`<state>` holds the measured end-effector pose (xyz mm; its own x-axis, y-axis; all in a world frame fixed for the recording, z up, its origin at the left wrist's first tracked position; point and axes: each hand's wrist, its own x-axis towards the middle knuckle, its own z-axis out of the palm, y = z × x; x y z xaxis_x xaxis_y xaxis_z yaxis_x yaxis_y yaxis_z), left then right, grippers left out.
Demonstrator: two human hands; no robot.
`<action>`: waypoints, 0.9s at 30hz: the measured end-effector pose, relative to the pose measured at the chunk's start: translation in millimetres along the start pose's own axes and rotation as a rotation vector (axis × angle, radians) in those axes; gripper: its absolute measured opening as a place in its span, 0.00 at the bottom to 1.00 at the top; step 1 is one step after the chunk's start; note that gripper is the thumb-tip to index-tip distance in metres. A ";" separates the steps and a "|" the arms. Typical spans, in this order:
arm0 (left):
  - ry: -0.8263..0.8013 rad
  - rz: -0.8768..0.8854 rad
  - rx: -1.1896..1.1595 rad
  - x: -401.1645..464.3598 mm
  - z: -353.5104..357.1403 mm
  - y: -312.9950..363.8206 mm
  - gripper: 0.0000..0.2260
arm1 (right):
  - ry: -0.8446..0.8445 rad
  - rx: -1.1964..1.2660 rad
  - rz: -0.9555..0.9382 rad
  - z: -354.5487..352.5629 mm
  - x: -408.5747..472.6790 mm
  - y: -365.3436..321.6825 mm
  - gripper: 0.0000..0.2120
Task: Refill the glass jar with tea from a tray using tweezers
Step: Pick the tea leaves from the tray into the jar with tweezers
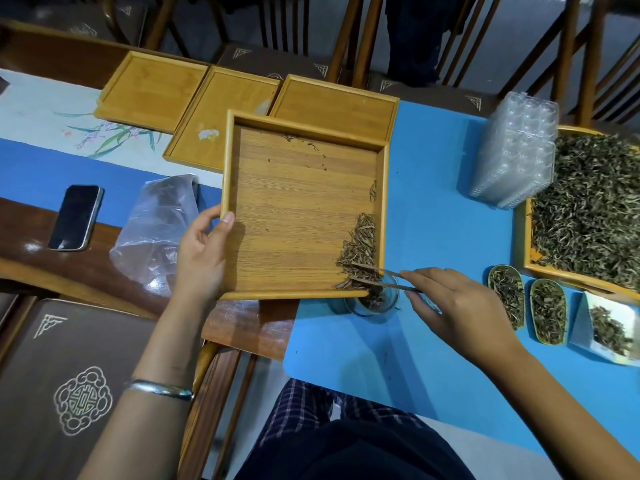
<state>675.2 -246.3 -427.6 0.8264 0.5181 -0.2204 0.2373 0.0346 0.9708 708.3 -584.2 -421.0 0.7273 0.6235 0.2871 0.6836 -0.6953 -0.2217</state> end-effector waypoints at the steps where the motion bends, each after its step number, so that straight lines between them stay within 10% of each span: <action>1: -0.003 0.000 -0.005 -0.1 0.0 -0.4 0.16 | -0.011 -0.003 0.011 1.6 -0.9 -0.3 0.11; 27: -0.007 0.058 0.024 0.6 -1.0 -4.6 0.07 | -0.059 0.190 0.266 -6.3 -16.4 -2.9 0.12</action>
<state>674.1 -245.3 -432.1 0.8426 0.5127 -0.1649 0.2012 -0.0156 0.9794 694.0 -594.7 -419.2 0.8805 0.4521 0.1426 0.4642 -0.7612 -0.4529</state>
